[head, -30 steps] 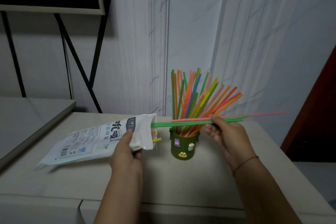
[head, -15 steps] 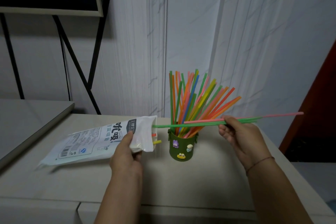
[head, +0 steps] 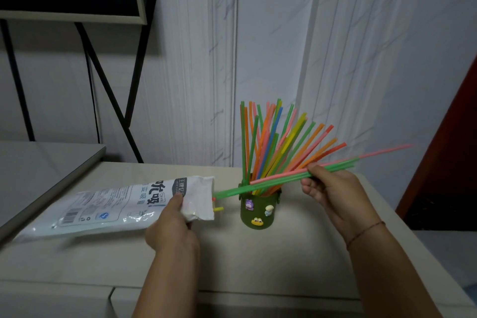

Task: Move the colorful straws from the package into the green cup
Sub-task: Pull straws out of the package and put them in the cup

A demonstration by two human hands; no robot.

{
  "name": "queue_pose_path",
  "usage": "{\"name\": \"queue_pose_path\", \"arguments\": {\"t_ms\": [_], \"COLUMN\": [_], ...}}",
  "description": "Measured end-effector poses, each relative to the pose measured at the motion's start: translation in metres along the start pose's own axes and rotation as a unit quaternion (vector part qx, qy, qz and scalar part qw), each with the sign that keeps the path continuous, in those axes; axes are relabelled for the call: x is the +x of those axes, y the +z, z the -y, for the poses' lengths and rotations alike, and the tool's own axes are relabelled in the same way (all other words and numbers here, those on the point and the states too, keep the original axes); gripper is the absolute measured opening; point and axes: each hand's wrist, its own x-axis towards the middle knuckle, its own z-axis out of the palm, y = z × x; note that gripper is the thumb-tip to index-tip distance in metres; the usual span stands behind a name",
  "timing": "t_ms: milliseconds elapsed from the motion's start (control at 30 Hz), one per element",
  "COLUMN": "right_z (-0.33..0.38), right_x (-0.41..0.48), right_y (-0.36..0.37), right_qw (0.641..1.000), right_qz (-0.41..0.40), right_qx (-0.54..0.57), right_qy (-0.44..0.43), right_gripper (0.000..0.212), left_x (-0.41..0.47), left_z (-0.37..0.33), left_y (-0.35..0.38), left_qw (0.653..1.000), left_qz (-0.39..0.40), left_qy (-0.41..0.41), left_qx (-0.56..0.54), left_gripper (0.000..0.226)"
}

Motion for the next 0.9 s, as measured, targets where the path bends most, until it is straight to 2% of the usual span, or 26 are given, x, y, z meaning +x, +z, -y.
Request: {"name": "queue_pose_path", "arguments": {"t_ms": [133, 400, 667, 900], "right_z": [-0.004, -0.016, -0.030, -0.029], "right_x": [-0.004, -0.009, -0.015, -0.017], "right_y": [0.012, 0.032, 0.050, 0.053], "right_qw": [1.000, 0.998, 0.997, 0.999], "right_qz": [0.026, 0.049, 0.053, 0.049], "right_qx": [-0.010, -0.031, -0.040, -0.012], "right_qy": [0.007, 0.016, 0.034, 0.018], "right_gripper": [0.012, 0.012, 0.012, 0.011], "left_x": [-0.004, -0.009, -0.015, -0.014], "left_z": [0.006, 0.011, 0.018, 0.013], "left_y": [0.001, 0.004, 0.006, 0.005], "left_qw": [0.999, 0.996, 0.994, 0.996], "left_qz": [0.027, 0.063, 0.084, 0.076], "left_qy": [-0.001, -0.001, -0.006, -0.007], "left_qx": [0.026, 0.059, 0.073, 0.042], "left_gripper": [0.032, 0.035, 0.024, 0.032]}}
